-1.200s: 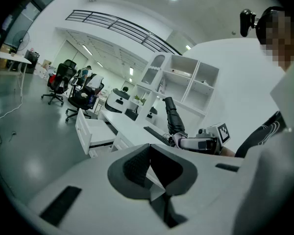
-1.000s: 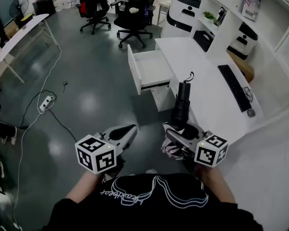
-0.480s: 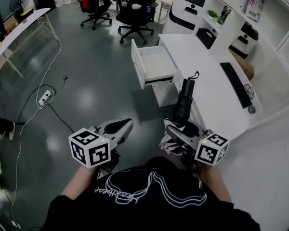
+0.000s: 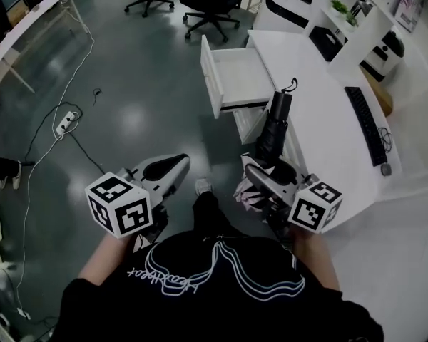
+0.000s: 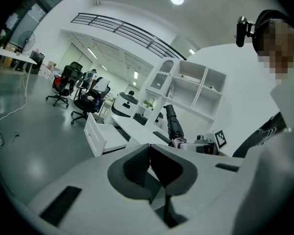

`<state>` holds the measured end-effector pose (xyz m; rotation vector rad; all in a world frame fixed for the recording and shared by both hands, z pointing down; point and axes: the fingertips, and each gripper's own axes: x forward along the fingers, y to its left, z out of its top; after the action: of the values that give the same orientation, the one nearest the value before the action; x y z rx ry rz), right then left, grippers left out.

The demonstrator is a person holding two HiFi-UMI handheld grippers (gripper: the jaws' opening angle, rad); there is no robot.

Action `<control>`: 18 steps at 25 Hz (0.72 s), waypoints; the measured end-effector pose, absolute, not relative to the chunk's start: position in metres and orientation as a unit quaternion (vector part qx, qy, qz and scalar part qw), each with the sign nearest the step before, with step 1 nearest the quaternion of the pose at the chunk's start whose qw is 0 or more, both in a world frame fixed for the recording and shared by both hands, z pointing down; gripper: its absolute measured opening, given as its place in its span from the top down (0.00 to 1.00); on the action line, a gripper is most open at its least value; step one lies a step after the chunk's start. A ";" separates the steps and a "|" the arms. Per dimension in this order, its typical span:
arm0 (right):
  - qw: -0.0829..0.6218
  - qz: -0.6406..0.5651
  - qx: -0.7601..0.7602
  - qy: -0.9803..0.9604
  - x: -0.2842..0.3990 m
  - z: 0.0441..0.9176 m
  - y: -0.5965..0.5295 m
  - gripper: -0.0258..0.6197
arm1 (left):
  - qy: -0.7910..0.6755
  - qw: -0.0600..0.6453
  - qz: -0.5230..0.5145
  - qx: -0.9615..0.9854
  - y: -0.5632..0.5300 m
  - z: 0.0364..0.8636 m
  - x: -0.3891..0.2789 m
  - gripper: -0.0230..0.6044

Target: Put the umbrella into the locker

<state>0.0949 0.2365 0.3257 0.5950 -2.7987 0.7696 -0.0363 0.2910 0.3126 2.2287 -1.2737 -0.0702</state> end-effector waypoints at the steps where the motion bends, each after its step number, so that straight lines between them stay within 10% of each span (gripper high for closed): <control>1: 0.090 0.261 0.201 -0.940 0.093 0.329 0.221 0.53 | -0.477 0.288 -0.026 0.830 0.278 0.317 -0.038 0.96; 18: 0.134 0.323 0.212 -0.913 0.048 0.405 -0.043 0.53 | -0.459 0.331 -0.004 0.824 -0.003 0.350 -0.079 0.96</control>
<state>0.0485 -0.0433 0.4053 0.6143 -2.6449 0.9361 -0.0787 -0.0032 0.3501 2.1552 -1.2000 -0.0106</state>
